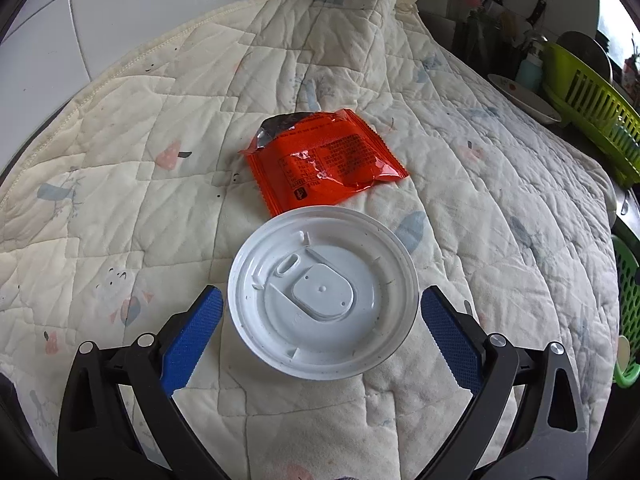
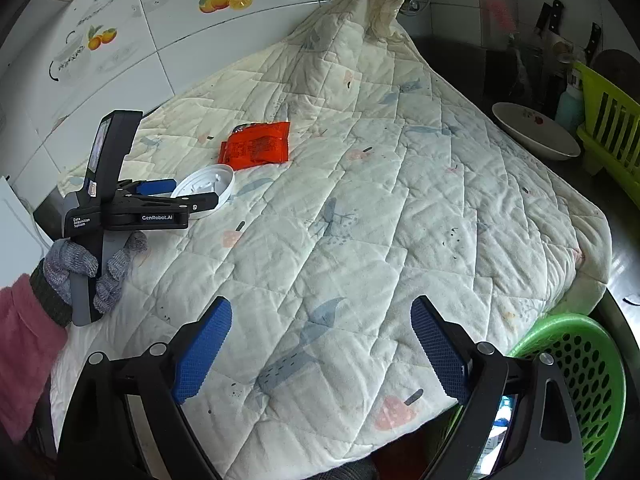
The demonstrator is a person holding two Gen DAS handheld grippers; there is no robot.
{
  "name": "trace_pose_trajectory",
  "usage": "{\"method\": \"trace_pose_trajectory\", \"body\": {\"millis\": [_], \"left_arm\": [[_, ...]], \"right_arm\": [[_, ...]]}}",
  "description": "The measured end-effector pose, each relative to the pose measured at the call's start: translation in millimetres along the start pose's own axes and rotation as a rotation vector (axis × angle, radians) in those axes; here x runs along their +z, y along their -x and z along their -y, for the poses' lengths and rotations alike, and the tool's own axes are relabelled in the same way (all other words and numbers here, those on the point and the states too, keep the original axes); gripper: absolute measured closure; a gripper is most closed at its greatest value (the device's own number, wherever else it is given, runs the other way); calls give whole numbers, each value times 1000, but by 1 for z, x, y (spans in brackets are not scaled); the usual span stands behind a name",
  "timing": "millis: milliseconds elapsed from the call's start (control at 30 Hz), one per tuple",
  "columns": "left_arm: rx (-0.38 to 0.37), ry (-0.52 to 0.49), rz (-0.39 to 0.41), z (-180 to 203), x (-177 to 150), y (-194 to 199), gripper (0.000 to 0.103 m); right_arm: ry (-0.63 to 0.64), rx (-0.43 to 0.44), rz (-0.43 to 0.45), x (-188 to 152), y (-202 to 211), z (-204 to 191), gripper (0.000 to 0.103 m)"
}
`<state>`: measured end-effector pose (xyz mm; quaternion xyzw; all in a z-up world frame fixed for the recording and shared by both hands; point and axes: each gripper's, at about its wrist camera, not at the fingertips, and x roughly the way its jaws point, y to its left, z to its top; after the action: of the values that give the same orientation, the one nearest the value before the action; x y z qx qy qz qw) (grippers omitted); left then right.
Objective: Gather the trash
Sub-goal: 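Grasp and lift the white lid with the left tool while the right tool grasps the red wrapper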
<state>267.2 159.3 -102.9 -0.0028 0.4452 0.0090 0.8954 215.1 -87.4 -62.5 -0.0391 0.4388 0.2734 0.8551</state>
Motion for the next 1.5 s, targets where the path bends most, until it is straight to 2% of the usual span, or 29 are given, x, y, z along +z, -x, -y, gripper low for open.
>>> {"method": "trace_pose_trajectory", "body": {"millis": [100,333,500,700,1100,1367,1500], "left_arm": [[27,-11,0,1,-1,-2,5],[19,-1,31,0,-4,1,11],[26,30,70,-5,-10,21,12],[60,85,107,-18,-24,52,12],[133,155,181,-47,-51,101,12],[146,188,184,-61,-66,109,12],[146,204,180,-67,-71,110,13]], "right_arm": [[10,5,1,2,-2,-4,15],[30,5,-3,6,-10,-6,15],[62,8,8,18,-20,-9,15],[84,46,1,47,-42,-17,15],[107,117,-43,128,-126,-47,15],[60,142,-83,165,-181,-68,15],[39,134,-117,177,-205,-73,11]]}}
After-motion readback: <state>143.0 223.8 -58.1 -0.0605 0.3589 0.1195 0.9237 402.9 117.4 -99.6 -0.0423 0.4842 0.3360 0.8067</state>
